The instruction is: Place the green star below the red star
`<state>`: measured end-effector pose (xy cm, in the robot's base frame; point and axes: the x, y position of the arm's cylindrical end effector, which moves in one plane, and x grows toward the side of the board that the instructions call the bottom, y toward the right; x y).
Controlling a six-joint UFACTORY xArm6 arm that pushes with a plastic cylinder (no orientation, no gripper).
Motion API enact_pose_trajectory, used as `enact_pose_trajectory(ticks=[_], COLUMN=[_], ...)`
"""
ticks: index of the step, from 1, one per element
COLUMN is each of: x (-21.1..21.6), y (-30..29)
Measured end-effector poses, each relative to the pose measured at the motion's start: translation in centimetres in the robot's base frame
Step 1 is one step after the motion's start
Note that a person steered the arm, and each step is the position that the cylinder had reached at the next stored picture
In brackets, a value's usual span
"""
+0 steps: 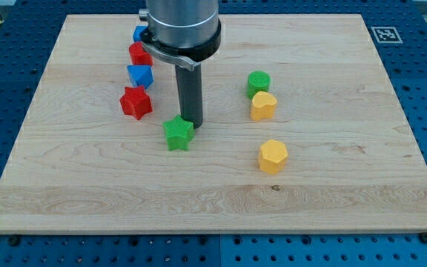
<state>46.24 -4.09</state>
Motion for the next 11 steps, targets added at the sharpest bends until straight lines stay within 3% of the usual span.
enact_pose_trajectory(ticks=[1,2,4,11], x=[-0.6,-0.8,3.1,3.0], y=[0.3,6.0,6.9,-3.1])
